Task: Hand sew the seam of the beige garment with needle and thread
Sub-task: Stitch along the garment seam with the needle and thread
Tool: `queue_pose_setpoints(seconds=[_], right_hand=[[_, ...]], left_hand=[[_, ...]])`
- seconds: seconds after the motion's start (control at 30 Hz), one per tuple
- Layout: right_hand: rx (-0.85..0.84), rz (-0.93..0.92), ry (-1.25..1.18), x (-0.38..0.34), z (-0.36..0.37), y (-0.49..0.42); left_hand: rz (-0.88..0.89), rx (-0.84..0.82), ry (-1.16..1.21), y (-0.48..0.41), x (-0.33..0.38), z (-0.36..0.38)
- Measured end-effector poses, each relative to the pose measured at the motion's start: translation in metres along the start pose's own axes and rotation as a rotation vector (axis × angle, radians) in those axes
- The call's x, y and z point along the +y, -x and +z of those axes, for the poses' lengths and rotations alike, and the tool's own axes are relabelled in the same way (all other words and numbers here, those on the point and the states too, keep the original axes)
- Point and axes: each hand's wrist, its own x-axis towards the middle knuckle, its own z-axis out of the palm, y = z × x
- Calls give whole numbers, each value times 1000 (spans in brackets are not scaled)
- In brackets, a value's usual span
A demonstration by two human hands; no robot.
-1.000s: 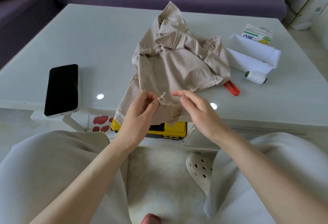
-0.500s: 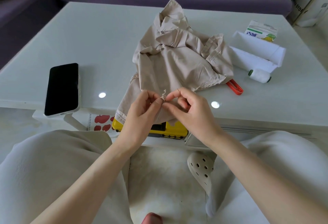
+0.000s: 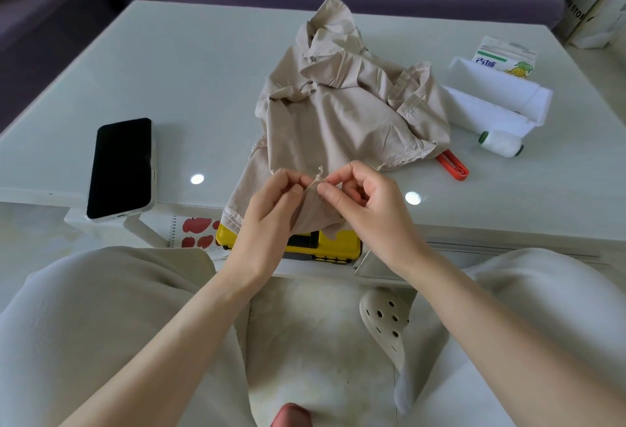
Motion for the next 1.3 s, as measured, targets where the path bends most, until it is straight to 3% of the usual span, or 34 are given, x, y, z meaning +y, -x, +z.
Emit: queue_pose_setpoints(seconds=[0.47, 0.7, 1.03, 1.3], right_hand=[[-10, 68, -83, 3, -2, -2], [-41, 94, -98, -2, -2, -1], [-94, 54, 63, -3, -7, -3], [-72, 46, 20, -3, -10, -3]], left_hand=[[-23, 19, -21, -2, -3, -4], [83, -19, -90, 2, 4, 0], [91, 29, -125, -3, -4, -4], [106, 67, -80, -2, -3, -3]])
